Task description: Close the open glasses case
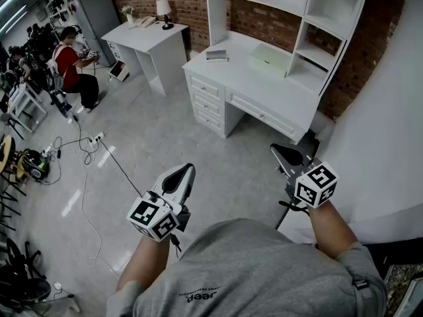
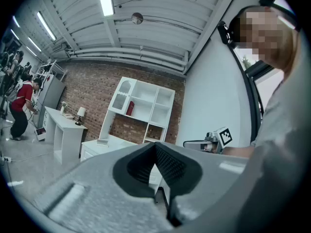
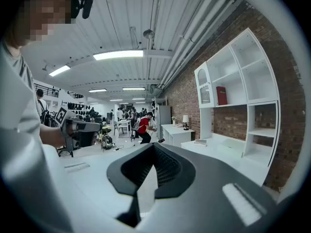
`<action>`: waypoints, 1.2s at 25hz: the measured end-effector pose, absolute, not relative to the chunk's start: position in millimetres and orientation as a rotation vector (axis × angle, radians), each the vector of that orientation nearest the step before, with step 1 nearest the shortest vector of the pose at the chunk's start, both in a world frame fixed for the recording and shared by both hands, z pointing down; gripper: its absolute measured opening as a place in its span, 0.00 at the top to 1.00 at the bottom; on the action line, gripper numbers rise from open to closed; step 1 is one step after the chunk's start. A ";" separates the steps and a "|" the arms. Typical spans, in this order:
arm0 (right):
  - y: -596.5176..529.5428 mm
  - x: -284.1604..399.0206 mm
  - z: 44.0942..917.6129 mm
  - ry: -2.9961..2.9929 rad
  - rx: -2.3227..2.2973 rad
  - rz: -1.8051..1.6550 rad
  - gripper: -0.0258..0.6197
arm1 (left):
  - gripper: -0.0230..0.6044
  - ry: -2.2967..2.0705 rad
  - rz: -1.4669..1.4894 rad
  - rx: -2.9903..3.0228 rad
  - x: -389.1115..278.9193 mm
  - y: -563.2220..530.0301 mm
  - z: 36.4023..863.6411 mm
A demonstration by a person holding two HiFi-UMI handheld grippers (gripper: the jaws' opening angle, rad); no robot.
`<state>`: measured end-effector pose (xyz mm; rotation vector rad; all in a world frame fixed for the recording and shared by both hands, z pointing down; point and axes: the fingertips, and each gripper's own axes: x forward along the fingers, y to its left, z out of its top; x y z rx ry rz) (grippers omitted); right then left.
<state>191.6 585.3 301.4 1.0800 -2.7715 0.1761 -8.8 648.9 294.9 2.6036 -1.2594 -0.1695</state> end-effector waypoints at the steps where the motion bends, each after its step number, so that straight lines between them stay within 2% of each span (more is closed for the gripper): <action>1: 584.6 190.9 301.7 -2.770 1.080 0.176 0.95 | 0.97 -1.259 -0.171 2.603 -9.6 648.7 295.2; 16: 573.4 165.5 303.1 -2.784 1.075 0.227 0.95 | 0.97 -1.233 -0.195 2.601 -31.7 639.7 299.1; 30: 578.1 73.1 279.5 -2.768 1.183 0.177 0.95 | 0.97 -1.152 -0.187 2.651 -132.3 638.7 283.0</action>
